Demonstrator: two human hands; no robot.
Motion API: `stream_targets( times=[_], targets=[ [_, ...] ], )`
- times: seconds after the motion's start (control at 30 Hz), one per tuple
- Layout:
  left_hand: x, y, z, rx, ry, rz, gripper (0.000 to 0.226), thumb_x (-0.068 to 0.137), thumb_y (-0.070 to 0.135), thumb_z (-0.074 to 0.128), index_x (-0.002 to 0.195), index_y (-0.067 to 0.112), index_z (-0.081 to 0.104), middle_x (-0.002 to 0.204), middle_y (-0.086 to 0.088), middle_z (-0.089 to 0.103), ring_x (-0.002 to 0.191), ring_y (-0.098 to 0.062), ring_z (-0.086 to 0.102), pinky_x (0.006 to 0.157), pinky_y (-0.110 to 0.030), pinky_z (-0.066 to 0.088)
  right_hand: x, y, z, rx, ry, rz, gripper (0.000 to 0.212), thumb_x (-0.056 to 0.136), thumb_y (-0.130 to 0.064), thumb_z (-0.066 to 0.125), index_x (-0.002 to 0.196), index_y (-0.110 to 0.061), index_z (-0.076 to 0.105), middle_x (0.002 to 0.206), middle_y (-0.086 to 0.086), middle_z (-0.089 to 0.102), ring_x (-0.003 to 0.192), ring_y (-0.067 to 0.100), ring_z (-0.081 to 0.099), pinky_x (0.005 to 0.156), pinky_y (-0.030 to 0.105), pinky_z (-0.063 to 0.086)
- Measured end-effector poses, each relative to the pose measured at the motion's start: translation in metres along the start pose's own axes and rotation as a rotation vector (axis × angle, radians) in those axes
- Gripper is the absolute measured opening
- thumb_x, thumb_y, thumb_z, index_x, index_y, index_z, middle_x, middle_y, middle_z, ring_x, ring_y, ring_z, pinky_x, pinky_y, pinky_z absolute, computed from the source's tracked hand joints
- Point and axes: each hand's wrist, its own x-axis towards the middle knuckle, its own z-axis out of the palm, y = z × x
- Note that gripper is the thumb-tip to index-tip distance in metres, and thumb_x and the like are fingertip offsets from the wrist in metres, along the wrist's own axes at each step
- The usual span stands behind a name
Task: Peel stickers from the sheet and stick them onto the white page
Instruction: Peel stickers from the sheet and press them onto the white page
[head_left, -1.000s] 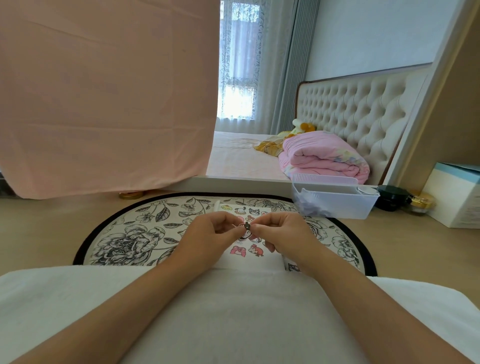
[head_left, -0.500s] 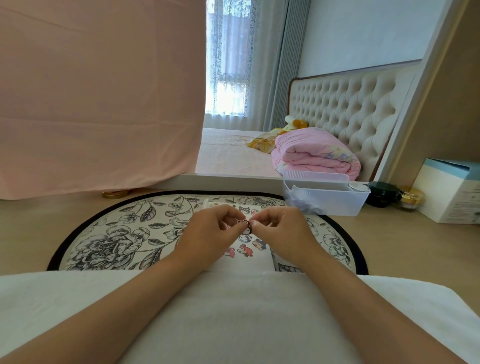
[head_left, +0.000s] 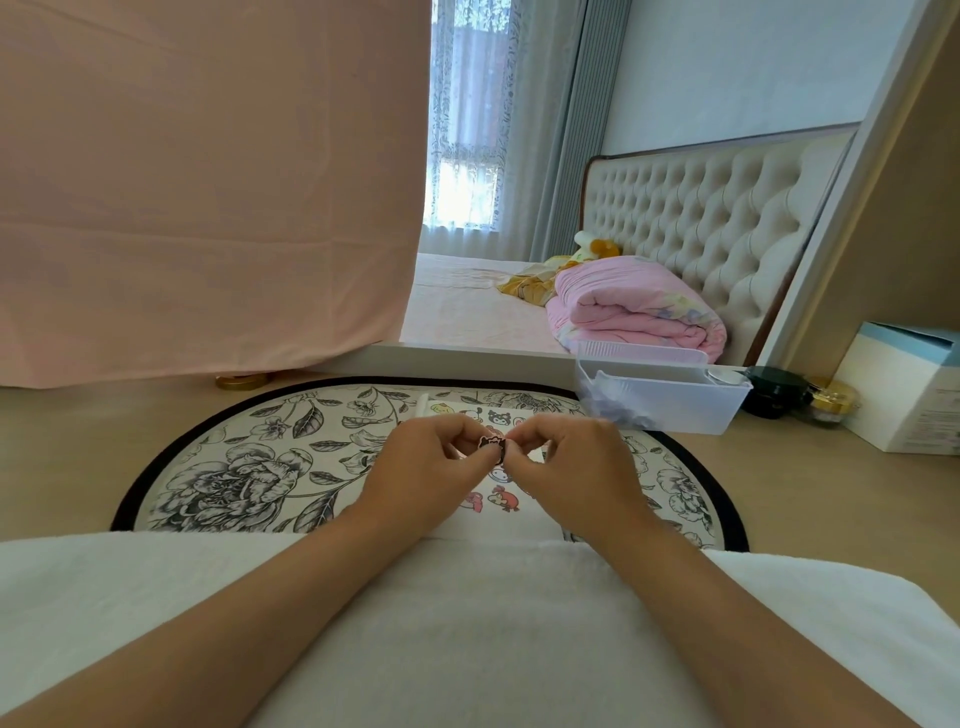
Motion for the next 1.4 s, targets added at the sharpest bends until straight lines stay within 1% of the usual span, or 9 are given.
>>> stream_targets(
  times=[0.13, 0.23, 0.4, 0.53, 0.7, 0.83, 1.13, 1.3, 1.4],
  targets=[
    [0.000, -0.001, 0.000, -0.001, 0.017, -0.010, 0.012, 0.085, 0.026, 0.075, 0.074, 0.030, 0.072, 0.063, 0.014, 0.067, 0.053, -0.005, 0.056, 0.054, -0.024, 0.048, -0.001, -0.003, 0.004, -0.170, 0.150, -0.201, 0.007, 0.078, -0.032, 0.074, 0.072, -0.028, 0.073, 0.065, -0.018, 0.068, 0.054, 0.002, 0.057, 0.051, 0.025, 0.052],
    [0.000, 0.001, -0.002, -0.034, 0.042, -0.043, 0.011, 0.084, 0.022, 0.074, 0.074, 0.025, 0.073, 0.053, 0.016, 0.057, 0.047, -0.001, 0.048, 0.050, -0.016, 0.040, -0.002, -0.004, 0.004, -0.152, 0.152, -0.245, 0.007, 0.078, -0.029, 0.074, 0.071, -0.028, 0.073, 0.063, -0.020, 0.064, 0.052, 0.001, 0.053, 0.050, 0.015, 0.042],
    [0.002, 0.001, -0.005, -0.116, 0.021, -0.043, 0.012, 0.085, 0.025, 0.076, 0.073, 0.026, 0.073, 0.058, 0.011, 0.058, 0.054, -0.006, 0.051, 0.055, -0.038, 0.053, 0.002, -0.009, -0.005, 0.490, -0.118, 0.217, 0.020, 0.091, -0.016, 0.070, 0.073, -0.019, 0.077, 0.055, -0.012, 0.064, 0.046, 0.005, 0.047, 0.050, 0.020, 0.043],
    [0.001, 0.000, -0.005, -0.093, -0.016, 0.027, 0.012, 0.086, 0.027, 0.076, 0.074, 0.028, 0.073, 0.067, 0.002, 0.065, 0.059, -0.003, 0.052, 0.055, -0.016, 0.042, 0.001, -0.006, -0.014, 0.642, -0.251, 0.349, 0.014, 0.092, -0.018, 0.071, 0.083, -0.011, 0.079, 0.057, -0.004, 0.066, 0.049, 0.011, 0.050, 0.047, 0.017, 0.043],
    [0.001, 0.000, -0.004, -0.105, -0.030, 0.032, 0.011, 0.086, 0.025, 0.077, 0.075, 0.027, 0.075, 0.071, 0.000, 0.069, 0.066, -0.015, 0.062, 0.056, -0.016, 0.044, 0.002, -0.002, -0.009, 0.485, -0.210, 0.236, 0.015, 0.092, -0.020, 0.071, 0.079, -0.022, 0.079, 0.069, 0.000, 0.073, 0.054, 0.010, 0.056, 0.059, 0.031, 0.054],
    [0.001, -0.001, -0.003, -0.117, -0.045, 0.007, 0.012, 0.086, 0.025, 0.077, 0.075, 0.031, 0.075, 0.071, -0.001, 0.072, 0.062, -0.014, 0.061, 0.058, -0.021, 0.047, 0.001, -0.002, -0.002, 0.364, -0.169, 0.167, 0.020, 0.093, -0.021, 0.068, 0.076, -0.030, 0.075, 0.062, -0.013, 0.068, 0.051, 0.002, 0.053, 0.054, 0.022, 0.049],
    [0.002, -0.001, -0.006, -0.110, -0.070, -0.023, 0.008, 0.085, 0.020, 0.075, 0.077, 0.020, 0.075, 0.061, 0.003, 0.059, 0.052, -0.005, 0.047, 0.050, -0.016, 0.038, 0.003, 0.002, -0.006, 0.506, -0.274, 0.207, 0.015, 0.096, -0.017, 0.065, 0.087, -0.013, 0.076, 0.076, 0.003, 0.073, 0.051, 0.012, 0.057, 0.052, 0.020, 0.047],
    [0.002, -0.001, -0.005, -0.133, -0.085, -0.035, 0.006, 0.084, 0.019, 0.074, 0.078, 0.021, 0.075, 0.065, -0.013, 0.063, 0.054, -0.009, 0.049, 0.055, -0.024, 0.044, 0.003, 0.005, -0.007, 0.469, -0.295, 0.198, 0.012, 0.093, -0.018, 0.069, 0.085, -0.018, 0.077, 0.075, 0.001, 0.073, 0.053, 0.012, 0.056, 0.057, 0.027, 0.051],
    [0.002, -0.002, -0.005, -0.154, -0.102, -0.060, 0.009, 0.083, 0.018, 0.074, 0.075, 0.022, 0.074, 0.055, 0.002, 0.058, 0.053, -0.010, 0.049, 0.058, -0.029, 0.045, 0.003, 0.005, -0.008, 0.391, -0.271, 0.147, 0.012, 0.091, -0.020, 0.071, 0.082, -0.025, 0.076, 0.070, -0.004, 0.072, 0.055, 0.008, 0.056, 0.057, 0.025, 0.052]
  ],
)
